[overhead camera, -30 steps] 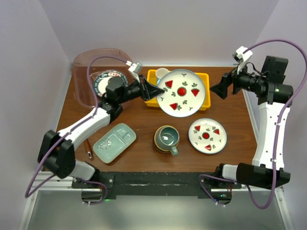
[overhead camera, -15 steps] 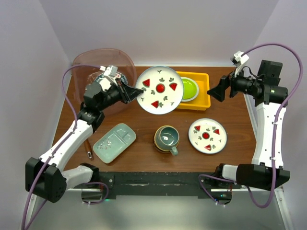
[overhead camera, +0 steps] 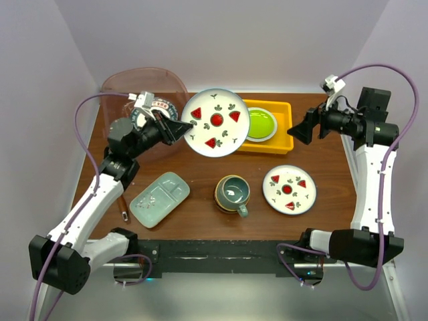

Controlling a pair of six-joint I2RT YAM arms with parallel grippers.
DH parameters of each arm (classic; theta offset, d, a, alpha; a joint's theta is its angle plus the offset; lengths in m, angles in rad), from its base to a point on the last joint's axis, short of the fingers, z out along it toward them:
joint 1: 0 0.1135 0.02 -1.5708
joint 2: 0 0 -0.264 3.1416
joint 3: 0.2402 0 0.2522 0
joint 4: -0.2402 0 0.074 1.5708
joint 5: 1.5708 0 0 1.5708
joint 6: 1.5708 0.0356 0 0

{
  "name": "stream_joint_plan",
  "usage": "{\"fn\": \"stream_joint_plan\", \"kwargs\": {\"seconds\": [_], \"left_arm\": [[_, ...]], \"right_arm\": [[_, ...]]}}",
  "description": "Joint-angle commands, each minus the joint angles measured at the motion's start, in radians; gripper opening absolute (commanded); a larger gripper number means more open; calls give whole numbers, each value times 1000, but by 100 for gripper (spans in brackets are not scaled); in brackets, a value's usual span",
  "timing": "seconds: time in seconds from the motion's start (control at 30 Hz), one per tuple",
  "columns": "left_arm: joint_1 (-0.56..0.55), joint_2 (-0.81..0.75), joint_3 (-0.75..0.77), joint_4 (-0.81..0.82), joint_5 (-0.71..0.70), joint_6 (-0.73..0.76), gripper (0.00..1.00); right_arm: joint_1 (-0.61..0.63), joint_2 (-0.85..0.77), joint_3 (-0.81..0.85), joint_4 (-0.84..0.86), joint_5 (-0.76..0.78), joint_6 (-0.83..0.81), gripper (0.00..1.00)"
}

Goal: Place the mixed dishes into the plastic bin
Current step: Place the plate in the plastic bin.

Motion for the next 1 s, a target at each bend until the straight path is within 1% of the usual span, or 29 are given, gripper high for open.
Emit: {"fn": "stream_joint_plan", "kwargs": {"seconds": [0.0, 0.57, 0.97], "left_arm": [[14, -59, 40, 104, -36, -28, 0], [35, -102, 86, 54, -90, -12, 0], [80, -124, 103, 40, -105, -20, 0]], "right_arm": [[-3, -28, -9, 37, -27, 15, 98], [-6, -28, -32, 45, -24, 17, 98], [-5, -28, -43, 48, -21, 17, 98]]}}
